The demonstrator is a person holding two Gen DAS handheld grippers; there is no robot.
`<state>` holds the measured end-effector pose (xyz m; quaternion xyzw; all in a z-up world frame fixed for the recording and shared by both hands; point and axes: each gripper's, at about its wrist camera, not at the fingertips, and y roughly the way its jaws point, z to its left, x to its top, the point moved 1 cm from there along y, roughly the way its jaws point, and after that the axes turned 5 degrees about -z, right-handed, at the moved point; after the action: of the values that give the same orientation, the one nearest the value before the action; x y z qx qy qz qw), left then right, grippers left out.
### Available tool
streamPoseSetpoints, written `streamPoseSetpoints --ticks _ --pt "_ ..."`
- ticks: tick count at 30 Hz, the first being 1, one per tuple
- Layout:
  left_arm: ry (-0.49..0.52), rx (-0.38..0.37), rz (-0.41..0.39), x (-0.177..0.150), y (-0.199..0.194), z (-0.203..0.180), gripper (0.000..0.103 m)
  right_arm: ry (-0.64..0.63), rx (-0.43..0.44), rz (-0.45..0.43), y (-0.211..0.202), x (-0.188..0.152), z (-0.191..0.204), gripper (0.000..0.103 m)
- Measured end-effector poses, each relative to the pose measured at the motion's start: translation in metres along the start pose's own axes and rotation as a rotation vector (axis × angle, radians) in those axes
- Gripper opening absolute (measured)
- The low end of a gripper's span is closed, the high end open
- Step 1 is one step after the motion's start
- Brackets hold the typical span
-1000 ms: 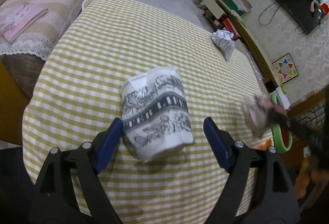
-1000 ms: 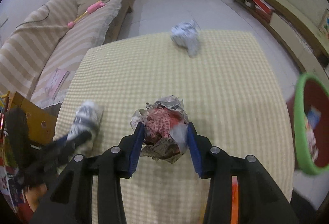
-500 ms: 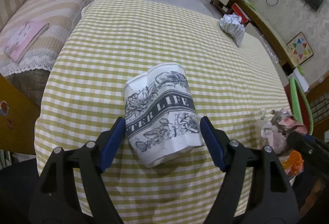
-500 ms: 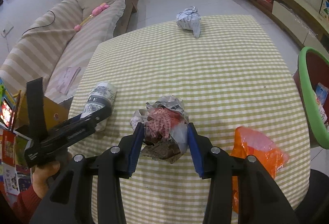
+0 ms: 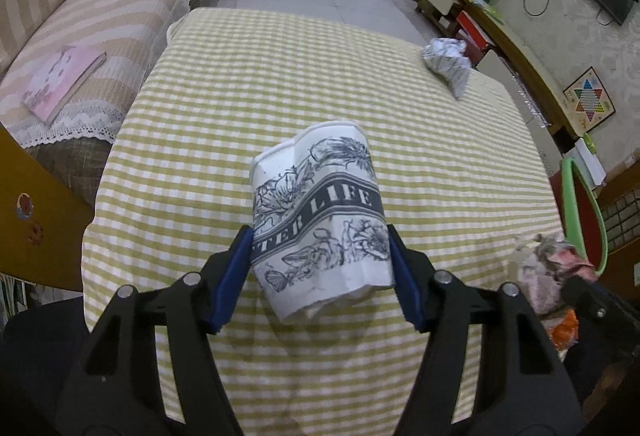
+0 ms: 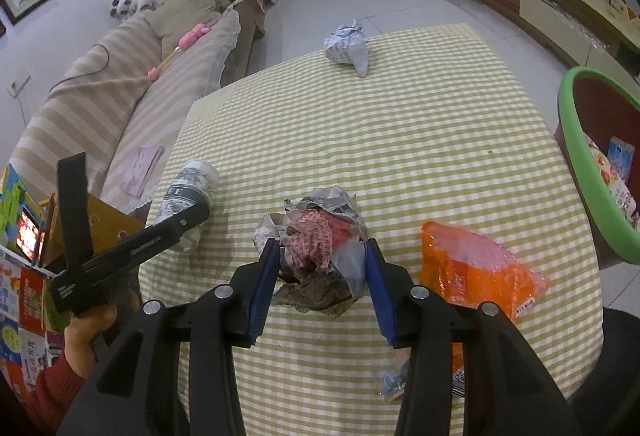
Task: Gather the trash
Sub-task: 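Carry the paper cup and crumpled paper over the bin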
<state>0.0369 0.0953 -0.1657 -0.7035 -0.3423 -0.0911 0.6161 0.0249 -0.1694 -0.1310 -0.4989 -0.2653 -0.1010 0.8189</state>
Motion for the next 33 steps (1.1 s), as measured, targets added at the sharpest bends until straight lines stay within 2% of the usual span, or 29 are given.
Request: streamPoseSetpoints --ticks 16,33 --pt "0.064 -0.046 -0.049 0.005 -0.035 -0.049 0.063 0.044 0.01 -0.053 -0.028 0.004 -0.02 0.042" --pt "0.141 -0.058 -0.068 0.002 -0.044 -0.083 0.063 0.079 -0.019 -0.097 -0.046 0.008 -0.037 0.042"
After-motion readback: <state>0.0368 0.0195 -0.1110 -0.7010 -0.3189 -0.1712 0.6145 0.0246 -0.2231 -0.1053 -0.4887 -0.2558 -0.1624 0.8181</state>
